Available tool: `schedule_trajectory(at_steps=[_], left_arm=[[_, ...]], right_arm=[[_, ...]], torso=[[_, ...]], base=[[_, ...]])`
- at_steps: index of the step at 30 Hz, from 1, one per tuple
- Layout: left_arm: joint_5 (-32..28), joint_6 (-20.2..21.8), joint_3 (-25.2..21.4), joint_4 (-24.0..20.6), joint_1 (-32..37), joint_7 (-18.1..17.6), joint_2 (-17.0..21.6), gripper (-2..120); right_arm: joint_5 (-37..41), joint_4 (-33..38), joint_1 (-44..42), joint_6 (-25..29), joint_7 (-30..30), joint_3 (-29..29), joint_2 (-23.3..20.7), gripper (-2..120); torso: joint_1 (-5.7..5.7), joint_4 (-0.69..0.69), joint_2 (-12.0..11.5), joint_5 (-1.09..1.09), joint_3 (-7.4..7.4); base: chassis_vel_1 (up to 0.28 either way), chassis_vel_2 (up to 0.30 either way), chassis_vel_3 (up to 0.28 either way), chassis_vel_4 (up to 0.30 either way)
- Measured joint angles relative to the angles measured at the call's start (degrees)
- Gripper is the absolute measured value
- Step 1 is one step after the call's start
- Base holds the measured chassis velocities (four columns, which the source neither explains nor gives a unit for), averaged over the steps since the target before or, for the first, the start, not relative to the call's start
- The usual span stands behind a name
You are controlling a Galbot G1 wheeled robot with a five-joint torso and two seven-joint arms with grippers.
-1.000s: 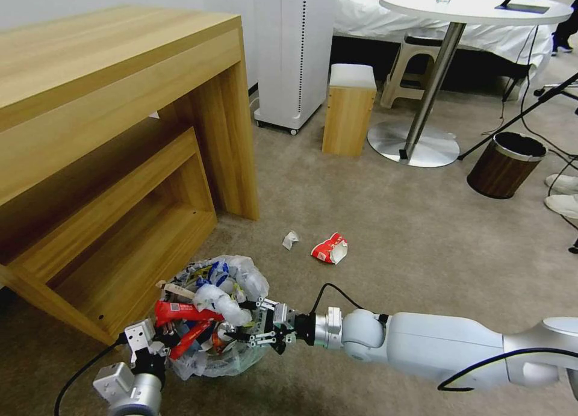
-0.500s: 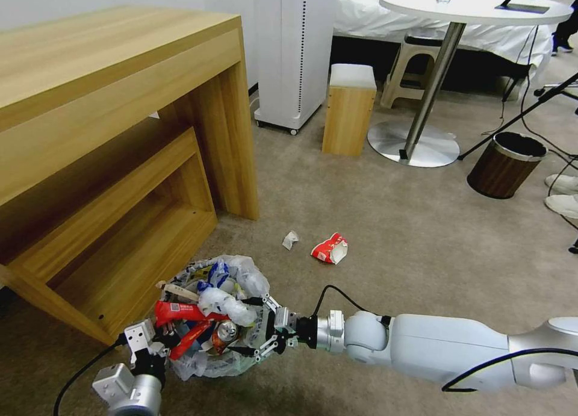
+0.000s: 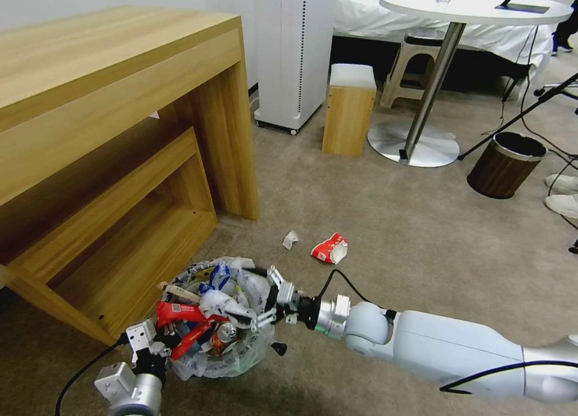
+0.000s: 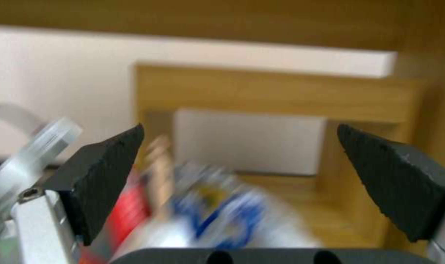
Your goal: Pick up the trash bin and place the garbage on the floor into it.
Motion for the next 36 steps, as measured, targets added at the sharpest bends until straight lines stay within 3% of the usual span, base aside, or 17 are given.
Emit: schedule_trajectory(at_steps=[3, 10, 21, 29, 36], left_arm=[[-0.1, 0.2, 0.0, 0.0, 0.2, 0.0, 0.2, 1], [-0.4, 1.4, -0.1, -0.3, 0.9, 0.1, 0.7, 1], [0.0, 1.6, 0.0, 0.0, 1.4, 0.3, 1.1, 1], [0.2, 1.5, 0.1, 0.3, 1.9, 0.3, 1.5, 1], [0.1, 1.1, 0.0, 0.2, 2.3, 0.3, 1.7, 1]], right_arm=[[0.7, 1.2, -1.6, -0.8, 2.0, 3.0, -0.2, 100], [5.3, 4.5, -9.2, -8.0, 13.2, 17.4, 0.1, 100], [1.7, 3.4, -18.4, -13.7, 24.9, 35.6, 0.1, 100], [-2.5, 2.2, -22.8, -17.8, 32.9, 42.8, 0.3, 100], [-4.0, 1.6, -24.3, -18.1, 34.6, 44.3, 0.6, 100]], torso=[[0.0, 0.0, 0.0, 0.0, 0.0], [0.0, 0.0, 0.0, 0.0, 0.0], [0.0, 0.0, 0.0, 0.0, 0.0], [0.0, 0.0, 0.0, 0.01, 0.0], [0.0, 0.0, 0.0, 0.01, 0.0]], base=[[0.0, 0.0, 0.0, 0.0], [0.0, 0.0, 0.0, 0.0], [0.0, 0.0, 0.0, 0.0], [-0.012, -0.013, -0.013, -0.007], [-0.06, -0.059, -0.07, -0.068]])
